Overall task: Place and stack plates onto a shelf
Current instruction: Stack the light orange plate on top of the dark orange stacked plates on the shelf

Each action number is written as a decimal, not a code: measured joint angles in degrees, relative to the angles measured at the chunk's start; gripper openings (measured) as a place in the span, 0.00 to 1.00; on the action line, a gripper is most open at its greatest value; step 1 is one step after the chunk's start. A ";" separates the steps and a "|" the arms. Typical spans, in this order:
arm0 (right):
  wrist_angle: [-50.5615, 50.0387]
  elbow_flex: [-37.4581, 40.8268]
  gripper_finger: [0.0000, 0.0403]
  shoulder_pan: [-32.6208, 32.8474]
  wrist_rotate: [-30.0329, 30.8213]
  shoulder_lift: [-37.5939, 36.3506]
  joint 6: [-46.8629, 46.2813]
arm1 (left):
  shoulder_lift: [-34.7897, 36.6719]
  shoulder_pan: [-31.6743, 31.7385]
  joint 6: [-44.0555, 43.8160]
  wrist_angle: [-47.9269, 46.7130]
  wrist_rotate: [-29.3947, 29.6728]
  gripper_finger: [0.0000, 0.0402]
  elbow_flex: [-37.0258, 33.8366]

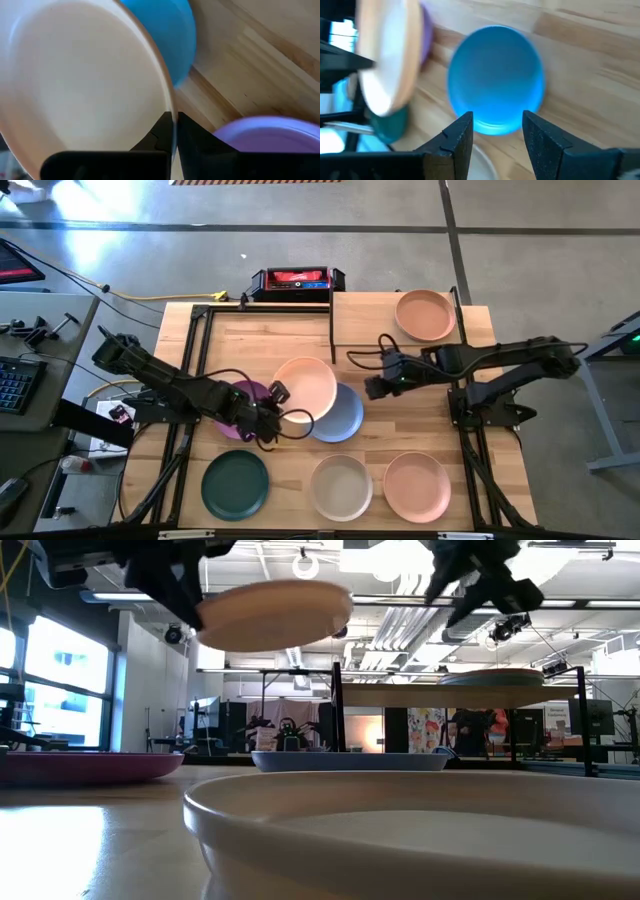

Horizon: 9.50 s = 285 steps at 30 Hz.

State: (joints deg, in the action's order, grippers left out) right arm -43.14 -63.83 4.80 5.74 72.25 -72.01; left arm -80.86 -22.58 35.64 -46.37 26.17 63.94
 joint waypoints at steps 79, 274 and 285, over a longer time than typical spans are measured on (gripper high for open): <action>8.10 -16.17 0.37 -2.82 18.31 18.38 22.46 | -0.01 -0.62 18.92 -13.44 17.85 0.00 0.02; -0.75 27.06 0.27 -34.40 21.63 -38.40 -32.08 | 6.80 24.18 -25.01 -3.48 19.15 0.30 0.00; -3.02 27.06 0.27 -34.41 17.76 -41.87 -32.08 | 6.80 24.18 -25.01 -3.48 19.17 0.30 0.00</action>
State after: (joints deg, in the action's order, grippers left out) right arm -46.16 -36.77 -29.61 23.50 30.38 -104.10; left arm -74.06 1.61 10.63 -49.84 45.34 63.94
